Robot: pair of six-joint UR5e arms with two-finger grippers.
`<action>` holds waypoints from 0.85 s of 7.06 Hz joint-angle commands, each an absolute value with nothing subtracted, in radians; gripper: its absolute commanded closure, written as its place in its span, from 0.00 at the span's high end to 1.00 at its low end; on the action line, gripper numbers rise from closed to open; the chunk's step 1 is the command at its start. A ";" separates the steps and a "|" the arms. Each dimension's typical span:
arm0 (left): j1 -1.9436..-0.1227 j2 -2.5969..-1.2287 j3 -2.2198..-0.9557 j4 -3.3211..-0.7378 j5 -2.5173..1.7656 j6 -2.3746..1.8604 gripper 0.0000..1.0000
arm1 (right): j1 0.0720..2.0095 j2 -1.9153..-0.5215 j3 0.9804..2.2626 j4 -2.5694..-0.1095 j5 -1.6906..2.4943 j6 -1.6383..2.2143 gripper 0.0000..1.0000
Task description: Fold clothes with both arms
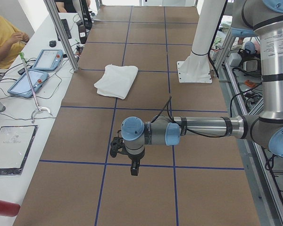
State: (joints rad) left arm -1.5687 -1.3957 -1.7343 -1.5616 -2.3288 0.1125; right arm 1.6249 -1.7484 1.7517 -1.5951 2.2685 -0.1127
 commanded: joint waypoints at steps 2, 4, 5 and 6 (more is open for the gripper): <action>-1.571 -1.394 -1.735 -1.562 -2.329 0.114 1.00 | 1.624 -1.749 1.747 -1.594 2.267 -0.110 1.00; -1.575 -1.393 -1.726 -1.562 -2.329 0.114 1.00 | 1.624 -1.750 1.747 -1.594 2.264 -0.112 1.00; -1.575 -1.393 -1.721 -1.560 -2.327 0.114 1.00 | 1.624 -1.749 1.749 -1.594 2.264 -0.110 1.00; -1.575 -1.382 -1.723 -1.560 -2.329 0.114 1.00 | 1.624 -1.749 1.749 -1.592 2.266 -0.110 1.00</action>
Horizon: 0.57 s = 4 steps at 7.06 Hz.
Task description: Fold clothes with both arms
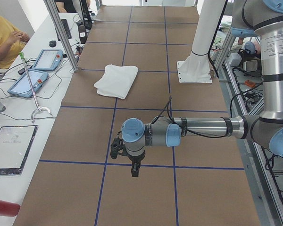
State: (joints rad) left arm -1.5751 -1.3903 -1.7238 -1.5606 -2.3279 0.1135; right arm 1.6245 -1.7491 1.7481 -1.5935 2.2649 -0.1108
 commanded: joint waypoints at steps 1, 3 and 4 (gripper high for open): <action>-1.575 -1.382 -1.723 -1.560 -2.329 0.114 1.00 | 1.624 -1.749 1.749 -1.592 2.266 -0.110 1.00; -1.575 -1.382 -1.723 -1.560 -2.327 0.114 1.00 | 1.624 -1.749 1.749 -1.592 2.266 -0.110 1.00; -1.585 -1.379 -1.724 -1.560 -2.327 0.114 1.00 | 1.624 -1.749 1.749 -1.594 2.266 -0.110 1.00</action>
